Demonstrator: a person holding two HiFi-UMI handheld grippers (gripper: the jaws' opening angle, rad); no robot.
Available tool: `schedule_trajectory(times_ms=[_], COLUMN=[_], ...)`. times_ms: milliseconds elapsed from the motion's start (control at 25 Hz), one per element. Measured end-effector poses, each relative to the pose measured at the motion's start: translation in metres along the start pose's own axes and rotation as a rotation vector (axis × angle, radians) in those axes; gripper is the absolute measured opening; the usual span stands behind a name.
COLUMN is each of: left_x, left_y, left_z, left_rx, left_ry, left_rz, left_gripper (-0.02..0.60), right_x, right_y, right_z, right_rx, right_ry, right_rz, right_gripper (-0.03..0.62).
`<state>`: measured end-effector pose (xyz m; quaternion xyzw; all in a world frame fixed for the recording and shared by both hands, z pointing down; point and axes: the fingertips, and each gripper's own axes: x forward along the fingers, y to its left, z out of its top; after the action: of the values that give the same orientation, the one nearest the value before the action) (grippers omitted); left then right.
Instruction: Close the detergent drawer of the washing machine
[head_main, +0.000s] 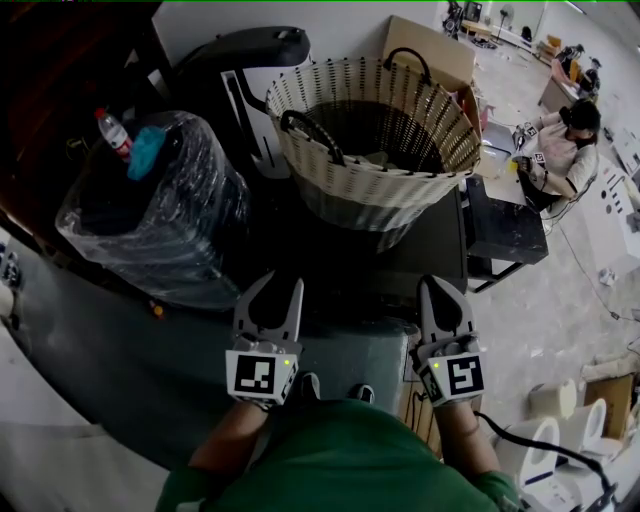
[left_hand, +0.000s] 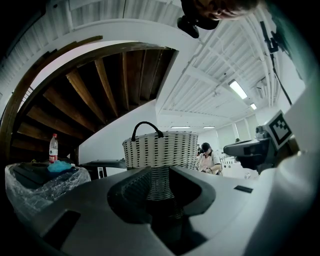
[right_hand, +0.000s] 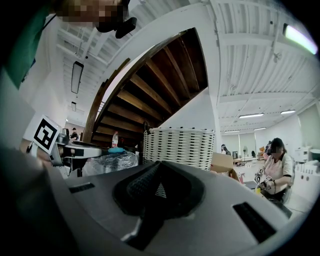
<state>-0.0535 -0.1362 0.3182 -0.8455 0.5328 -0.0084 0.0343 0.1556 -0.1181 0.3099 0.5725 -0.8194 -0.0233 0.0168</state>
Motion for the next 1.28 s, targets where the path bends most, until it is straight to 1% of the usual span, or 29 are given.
schedule_trajectory(times_ms=[240,400,560,920,1080,1280], left_x=[0.002,0.002,0.003,0.006,0.008,0.011], left_y=[0.002,0.003,0.003,0.006,0.007,0.011], left_z=[0.000,0.001,-0.002,-0.008,-0.009,-0.011], left_rx=[-0.004,-0.006,-0.002,-0.010,-0.011,-0.010], left_ry=[0.000,-0.005,0.000,0.010,0.011,0.015], left_rz=[0.003,0.006,0.002,-0.008,-0.016,-0.030], left_gripper=[0.121,0.121,0.121,0.121,0.121,0.121], right_x=[0.001,0.002,0.002,0.004,0.007,0.011], right_y=[0.001,0.003,0.004,0.005,0.007,0.009], right_z=[-0.004,-0.001,-0.004,-0.008,-0.006,-0.007], right_rx=[-0.018,-0.020,-0.027,-0.028,-0.009,-0.027], right_ry=[0.023,0.000,-0.002,0.009,0.003,0.014], right_rz=[0.009,0.018,0.031,0.021,0.014,0.007], right_gripper=[0.021,0.023,0.021,0.021,0.021,0.021])
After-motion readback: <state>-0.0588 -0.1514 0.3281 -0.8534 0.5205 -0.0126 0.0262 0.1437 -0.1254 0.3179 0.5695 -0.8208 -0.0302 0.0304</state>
